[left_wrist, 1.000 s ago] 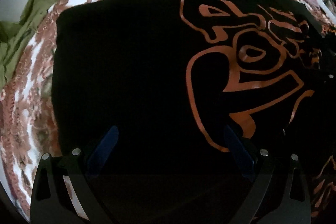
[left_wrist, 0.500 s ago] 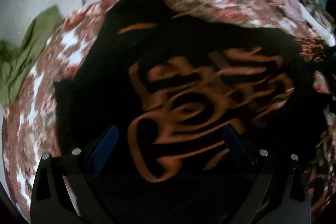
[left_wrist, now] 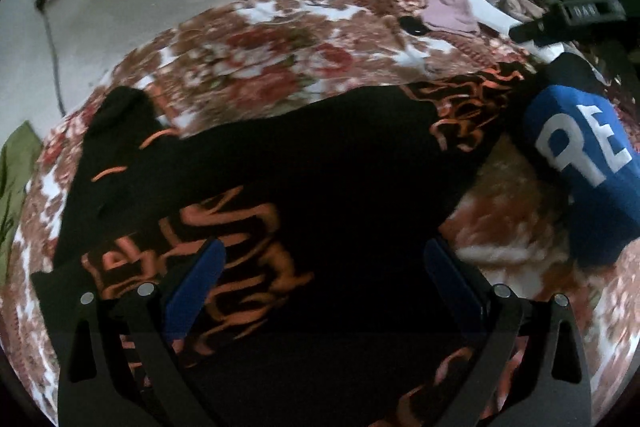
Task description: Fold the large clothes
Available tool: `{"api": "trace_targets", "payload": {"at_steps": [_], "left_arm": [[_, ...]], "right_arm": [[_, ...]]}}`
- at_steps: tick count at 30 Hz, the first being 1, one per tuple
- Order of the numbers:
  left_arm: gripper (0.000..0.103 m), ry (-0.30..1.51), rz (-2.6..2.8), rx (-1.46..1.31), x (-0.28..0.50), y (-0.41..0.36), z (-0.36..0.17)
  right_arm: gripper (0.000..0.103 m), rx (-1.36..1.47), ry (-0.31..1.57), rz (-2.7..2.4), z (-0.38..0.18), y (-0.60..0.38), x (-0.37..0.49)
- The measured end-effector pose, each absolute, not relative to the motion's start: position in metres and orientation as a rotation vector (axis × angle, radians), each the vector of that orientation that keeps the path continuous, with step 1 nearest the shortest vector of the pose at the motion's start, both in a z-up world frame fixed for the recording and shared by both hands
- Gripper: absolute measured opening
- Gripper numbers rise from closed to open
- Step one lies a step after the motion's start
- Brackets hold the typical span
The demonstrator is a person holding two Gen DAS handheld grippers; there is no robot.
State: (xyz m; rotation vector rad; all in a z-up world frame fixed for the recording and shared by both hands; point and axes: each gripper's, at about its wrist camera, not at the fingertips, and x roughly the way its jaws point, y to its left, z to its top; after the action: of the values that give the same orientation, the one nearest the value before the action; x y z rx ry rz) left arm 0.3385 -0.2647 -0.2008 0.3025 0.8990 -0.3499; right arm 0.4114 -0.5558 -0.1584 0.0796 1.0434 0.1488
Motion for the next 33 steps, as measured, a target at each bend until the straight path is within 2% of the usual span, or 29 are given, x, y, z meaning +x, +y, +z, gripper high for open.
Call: {"api": "trace_targets", "payload": {"at_steps": [5, 11, 23, 25, 29, 30, 32, 33], "left_arm": [[0.098, 0.92, -0.392, 0.299, 0.346, -0.31, -0.208], [0.098, 0.943, -0.406, 0.307, 0.361, -0.338, -0.219], [0.098, 1.031, -0.384, 0.195, 0.398, -0.327, -0.266], [0.098, 1.05, -0.375, 0.172, 0.399, -0.32, -0.272], [0.098, 1.082, -0.364, 0.135, 0.394, -0.308, -0.278], [0.098, 1.087, -0.363, 0.126, 0.392, -0.305, -0.279], [0.098, 1.089, -0.355, 0.112, 0.386, -0.295, -0.278], [0.098, 1.088, -0.352, 0.112, 0.384, -0.292, -0.278]], "right_arm": [[0.098, 0.085, 1.074, 0.039, -0.153, -0.645, 0.434], [0.098, 0.235, 1.187, 0.014, -0.185, -0.754, 0.479], [0.098, 0.42, 1.398, 0.117, -0.285, -0.812, 0.522], [0.085, 0.448, 1.414, 0.14, -0.297, -0.814, 0.523], [0.077, 0.491, 1.449, 0.154, -0.317, -0.816, 0.521], [0.072, 0.498, 1.451, 0.155, -0.32, -0.817, 0.521], [0.058, 0.49, 1.444, 0.152, -0.322, -0.819, 0.52], [0.036, 0.481, 1.442, 0.151, -0.322, -0.821, 0.519]]}}
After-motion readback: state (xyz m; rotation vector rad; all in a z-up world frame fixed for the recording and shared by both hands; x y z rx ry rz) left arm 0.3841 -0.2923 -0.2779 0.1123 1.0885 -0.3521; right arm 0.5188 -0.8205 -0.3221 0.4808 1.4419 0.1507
